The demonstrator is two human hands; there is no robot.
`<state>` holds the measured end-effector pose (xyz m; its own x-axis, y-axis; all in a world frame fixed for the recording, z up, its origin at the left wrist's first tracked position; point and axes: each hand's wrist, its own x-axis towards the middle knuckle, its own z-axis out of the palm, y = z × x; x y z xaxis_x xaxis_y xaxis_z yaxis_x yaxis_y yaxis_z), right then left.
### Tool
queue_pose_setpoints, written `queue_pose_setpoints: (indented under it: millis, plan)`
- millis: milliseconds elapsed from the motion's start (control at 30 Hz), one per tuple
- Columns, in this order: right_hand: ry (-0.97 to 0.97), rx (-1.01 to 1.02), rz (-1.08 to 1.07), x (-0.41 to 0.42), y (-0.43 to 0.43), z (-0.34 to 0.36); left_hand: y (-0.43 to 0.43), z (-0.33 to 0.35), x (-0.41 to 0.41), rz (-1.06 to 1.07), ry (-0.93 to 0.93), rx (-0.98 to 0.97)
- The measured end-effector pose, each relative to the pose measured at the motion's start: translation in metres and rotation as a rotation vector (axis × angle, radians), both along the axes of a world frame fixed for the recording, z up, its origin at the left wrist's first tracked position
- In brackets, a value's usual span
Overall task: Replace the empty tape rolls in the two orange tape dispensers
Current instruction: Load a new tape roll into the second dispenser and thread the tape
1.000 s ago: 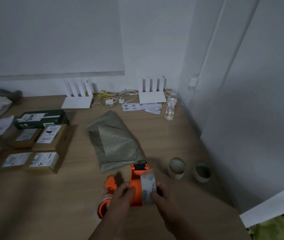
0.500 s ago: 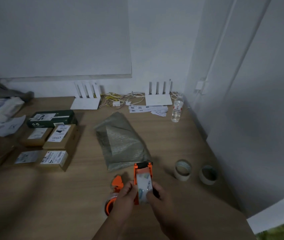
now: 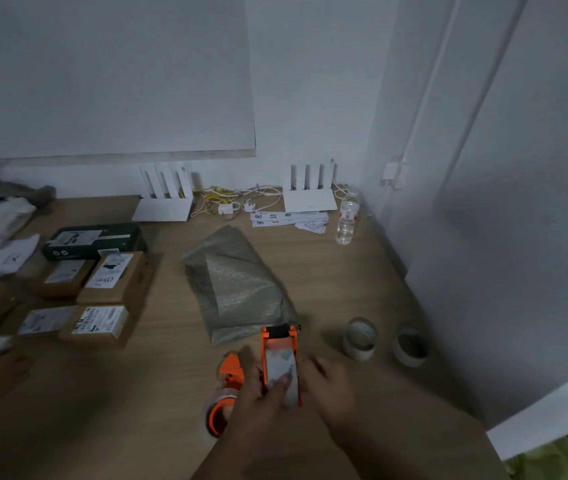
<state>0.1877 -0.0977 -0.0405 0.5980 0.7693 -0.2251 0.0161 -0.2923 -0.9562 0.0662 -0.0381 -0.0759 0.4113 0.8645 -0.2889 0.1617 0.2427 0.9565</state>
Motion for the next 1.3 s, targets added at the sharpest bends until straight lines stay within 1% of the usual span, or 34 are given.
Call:
queue_pose_setpoints:
  millis: [100,167,234,300,401,467,534,668,835,901,1002,1102,1135,1302]
  plan:
    - [-0.150,-0.030,-0.001,0.017,0.018,0.011,-0.002,0.002,-0.003,-0.006,-0.001,0.002]
    - [-0.231,-0.042,0.108,0.024,0.027,0.020,-0.004,0.005,-0.004,-0.026,0.010,0.023]
    - [-0.263,-0.061,0.241,0.028,0.035,0.026,-0.006,0.005,-0.004,-0.032,0.008,0.064]
    - [-0.316,-0.120,0.338,0.028,0.043,0.032,-0.010,0.006,-0.002,-0.045,0.004,0.103]
    - [-0.416,-0.182,0.368,0.030,0.049,0.028,-0.014,0.008,0.000,-0.011,-0.013,0.102]
    - [-0.466,-0.171,0.364,0.031,0.052,0.028,-0.015,0.009,-0.001,-0.001,-0.017,0.077]
    - [-0.460,-0.141,0.355,0.031,0.054,0.032,-0.016,0.009,-0.003,0.011,-0.037,0.059]
    - [-0.424,-0.110,0.336,0.031,0.054,0.031,-0.019,-0.001,-0.003,-0.078,-0.075,0.064]
    - [-0.379,-0.149,0.423,0.036,0.056,0.033,-0.020,0.000,-0.005,-0.098,-0.130,0.009]
    - [-0.414,-0.171,0.465,0.037,0.056,0.036,-0.021,0.001,-0.005,-0.115,-0.109,0.024]
    - [-0.469,-0.163,0.463,0.036,0.059,0.040,-0.020,-0.005,-0.004,-0.086,-0.019,0.131]
    - [-0.440,-0.165,0.443,0.034,0.060,0.046,-0.018,-0.005,-0.003,-0.038,0.031,0.171]
    - [-0.440,-0.151,0.436,0.033,0.061,0.049,-0.017,-0.004,-0.003,-0.024,0.045,0.181]
    - [-0.493,-0.011,0.359,0.028,0.067,0.064,-0.008,0.001,-0.005,0.094,0.228,0.151]
